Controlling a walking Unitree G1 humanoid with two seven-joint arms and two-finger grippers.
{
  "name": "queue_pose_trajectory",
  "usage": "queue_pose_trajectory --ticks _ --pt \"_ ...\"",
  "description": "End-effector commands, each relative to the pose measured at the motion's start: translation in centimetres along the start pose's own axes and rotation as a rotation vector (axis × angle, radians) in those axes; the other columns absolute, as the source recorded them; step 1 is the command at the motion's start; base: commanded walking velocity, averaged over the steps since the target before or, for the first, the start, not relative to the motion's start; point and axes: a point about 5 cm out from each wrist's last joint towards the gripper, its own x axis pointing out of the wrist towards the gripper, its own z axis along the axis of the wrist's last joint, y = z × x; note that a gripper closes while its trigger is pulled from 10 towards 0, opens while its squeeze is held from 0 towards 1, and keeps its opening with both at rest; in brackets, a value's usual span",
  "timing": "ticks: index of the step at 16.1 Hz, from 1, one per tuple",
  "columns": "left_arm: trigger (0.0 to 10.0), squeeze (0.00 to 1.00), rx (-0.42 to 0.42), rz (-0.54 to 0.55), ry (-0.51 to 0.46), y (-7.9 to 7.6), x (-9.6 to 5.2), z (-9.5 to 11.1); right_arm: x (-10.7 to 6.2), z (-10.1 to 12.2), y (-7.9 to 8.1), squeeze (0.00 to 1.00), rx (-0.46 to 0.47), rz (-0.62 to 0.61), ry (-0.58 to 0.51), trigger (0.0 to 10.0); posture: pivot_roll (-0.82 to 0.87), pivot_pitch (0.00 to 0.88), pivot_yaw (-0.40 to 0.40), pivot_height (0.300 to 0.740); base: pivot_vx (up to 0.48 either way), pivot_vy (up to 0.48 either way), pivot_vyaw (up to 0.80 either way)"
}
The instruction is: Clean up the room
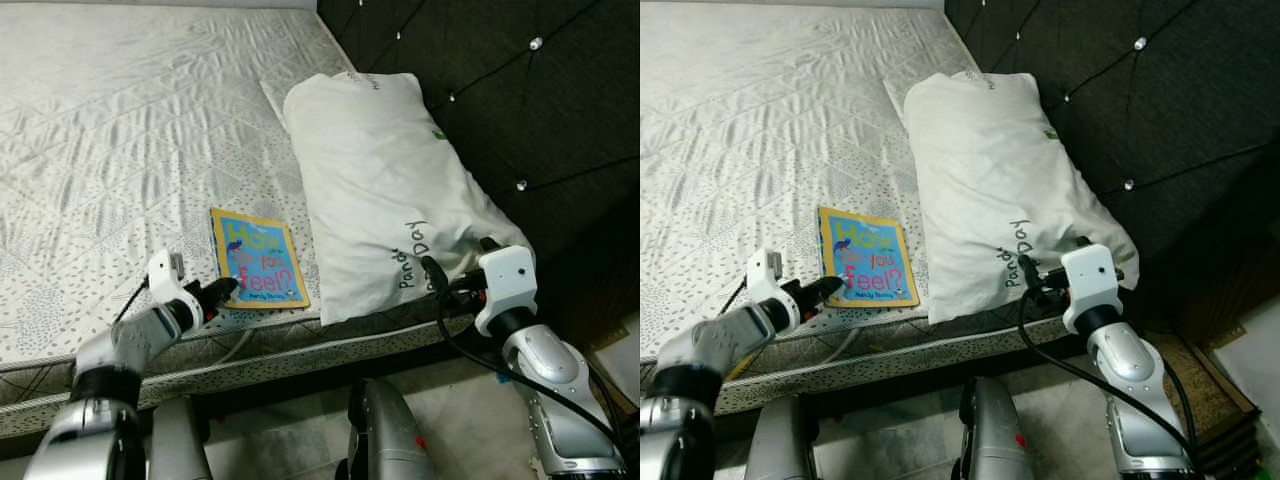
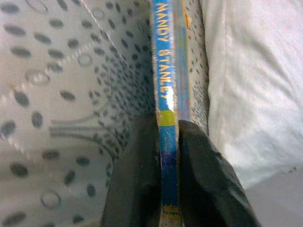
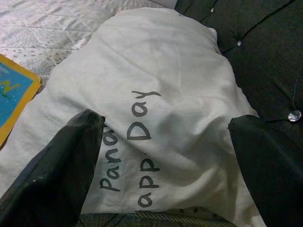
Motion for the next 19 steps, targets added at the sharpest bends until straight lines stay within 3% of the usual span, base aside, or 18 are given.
queue_pose_trajectory --ticks 1,7,13,15,19 --pt "10.0 1.00 0.040 0.063 0.023 1.0 -0.1 -0.3 0.0 0.2 -0.2 0.00 0.001 -0.011 -0.007 10.0 -0.16 0.104 -0.129 0.560 0.000 0.000 0.00" --pt "10.0 1.00 0.126 0.150 0.035 2.3 -0.4 0.6 0.2 0.3 0.0 0.00 0.012 -0.014 -0.013 10.0 -0.16 0.099 -0.125 0.560 0.000 0.000 0.00" --pt "10.0 1.00 0.218 0.298 -0.062 4.1 -1.8 3.1 0.4 0.3 0.3 0.00 0.027 -0.015 -0.015 10.0 -0.15 0.096 -0.123 0.560 0.000 0.000 0.00" --pt "10.0 1.00 0.248 0.352 -0.135 4.3 -2.2 4.2 0.5 0.2 0.3 0.00 0.033 -0.019 -0.014 10.0 -0.15 0.093 -0.120 0.560 0.000 0.000 0.00" --pt "10.0 1.00 0.219 0.394 -0.200 5.2 -2.9 4.5 0.5 0.1 0.5 0.00 0.039 -0.017 -0.012 10.0 -0.14 0.091 -0.122 0.560 0.000 0.000 0.00"
